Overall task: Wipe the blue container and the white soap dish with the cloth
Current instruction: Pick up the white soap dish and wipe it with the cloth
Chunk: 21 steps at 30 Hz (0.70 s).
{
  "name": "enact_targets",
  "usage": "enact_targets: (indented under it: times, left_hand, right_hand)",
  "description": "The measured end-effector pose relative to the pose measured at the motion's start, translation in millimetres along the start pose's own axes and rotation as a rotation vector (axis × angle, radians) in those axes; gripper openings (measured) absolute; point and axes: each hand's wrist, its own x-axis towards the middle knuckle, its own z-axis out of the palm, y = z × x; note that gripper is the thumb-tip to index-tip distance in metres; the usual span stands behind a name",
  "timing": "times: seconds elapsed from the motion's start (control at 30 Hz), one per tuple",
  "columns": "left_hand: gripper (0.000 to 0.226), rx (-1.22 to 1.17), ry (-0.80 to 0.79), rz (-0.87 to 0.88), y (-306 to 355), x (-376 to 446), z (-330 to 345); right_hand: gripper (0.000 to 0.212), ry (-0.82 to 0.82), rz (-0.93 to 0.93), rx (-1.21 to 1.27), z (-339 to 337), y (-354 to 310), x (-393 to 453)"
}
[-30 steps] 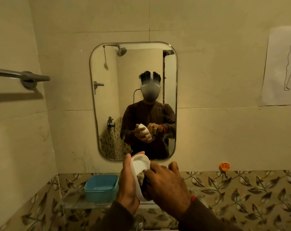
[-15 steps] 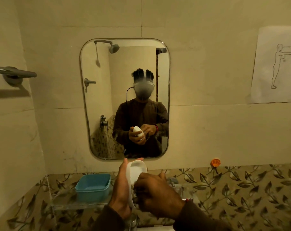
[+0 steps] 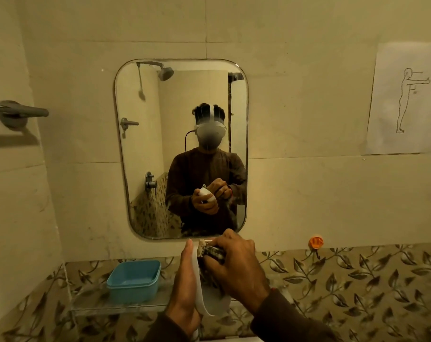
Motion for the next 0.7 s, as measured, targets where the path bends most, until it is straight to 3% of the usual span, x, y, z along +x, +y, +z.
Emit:
enact_targets:
  times: [0.2, 0.57, 0.7]
  left_hand:
    - [0.070, 0.065, -0.077, 0.047, 4, 1, -1]
    - [0.071, 0.009, -0.036, 0.033, -4, -1, 4]
    - [0.066, 0.021, -0.018, 0.047, -1, 2, 1]
  right_hand:
    - [0.022, 0.042, -0.005, -0.058, -3, 4, 2]
    - [0.029, 0.083, -0.064, -0.173, 0, 2, -2]
    - [0.022, -0.016, -0.131, -0.023, 1, -3, -11]
